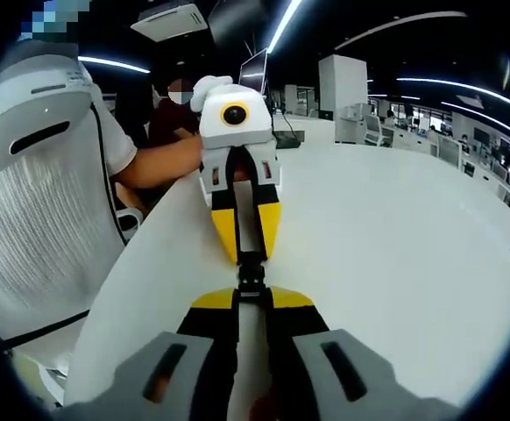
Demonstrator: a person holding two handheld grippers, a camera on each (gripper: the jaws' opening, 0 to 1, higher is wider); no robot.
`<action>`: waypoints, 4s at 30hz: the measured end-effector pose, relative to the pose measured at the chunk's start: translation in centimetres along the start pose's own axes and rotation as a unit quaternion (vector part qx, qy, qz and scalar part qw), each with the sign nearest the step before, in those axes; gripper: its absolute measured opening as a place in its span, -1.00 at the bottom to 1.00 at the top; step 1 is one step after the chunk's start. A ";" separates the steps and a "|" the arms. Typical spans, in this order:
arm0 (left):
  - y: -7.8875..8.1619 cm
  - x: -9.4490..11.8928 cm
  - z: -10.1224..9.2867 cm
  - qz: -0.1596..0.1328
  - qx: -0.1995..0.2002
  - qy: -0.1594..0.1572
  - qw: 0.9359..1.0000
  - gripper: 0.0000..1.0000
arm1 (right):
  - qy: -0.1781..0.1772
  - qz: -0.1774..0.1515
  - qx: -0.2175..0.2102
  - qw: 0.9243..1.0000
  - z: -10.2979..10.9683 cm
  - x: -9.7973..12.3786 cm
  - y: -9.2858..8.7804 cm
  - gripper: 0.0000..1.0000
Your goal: Snap the two parts of the plastic buckle together until the buckle closes and remains connected.
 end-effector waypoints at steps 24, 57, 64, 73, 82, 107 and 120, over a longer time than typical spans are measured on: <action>0.1 0.0 -0.1 0.003 0.003 0.001 1.000 -0.78 | 0.001 0.000 0.007 1.000 -0.2 0.0 0.0 -0.79; 0.1 -0.1 -0.3 0.002 0.005 0.006 1.000 -0.80 | -0.007 0.003 0.011 1.000 0.5 -0.6 0.2 -0.80; 0.2 -0.1 -0.6 0.010 0.003 0.022 1.000 -0.80 | -0.037 0.004 0.006 0.999 1.4 -0.7 0.3 -0.81; 0.4 -0.1 -1.0 0.019 0.004 0.040 0.999 -0.81 | -0.063 0.004 0.003 0.998 1.9 -0.9 0.5 -0.81; 0.8 -0.2 -0.8 0.016 -0.005 0.023 1.000 -0.79 | -0.035 -0.002 0.003 0.999 1.1 -1.2 0.3 -0.80; 0.4 -0.4 -0.1 0.001 -0.011 -0.007 1.000 -0.76 | -0.026 -0.014 0.006 1.000 1.7 -0.9 0.0 -0.78; 0.4 -0.5 0.0 0.001 -0.021 -0.027 0.999 -0.75 | -0.023 -0.018 0.007 1.000 1.6 -0.9 0.0 -0.78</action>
Point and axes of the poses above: the point that each gripper's makers call its tool centre point, and the gripper's own axes: x roughly backward along the fingers, z roughly to its left, y roughly out of its top, the point moved 10 cm from there along x, roughly backward along the fingers, and after that the axes turned 9 degrees about -x, right-handed, at the moved point
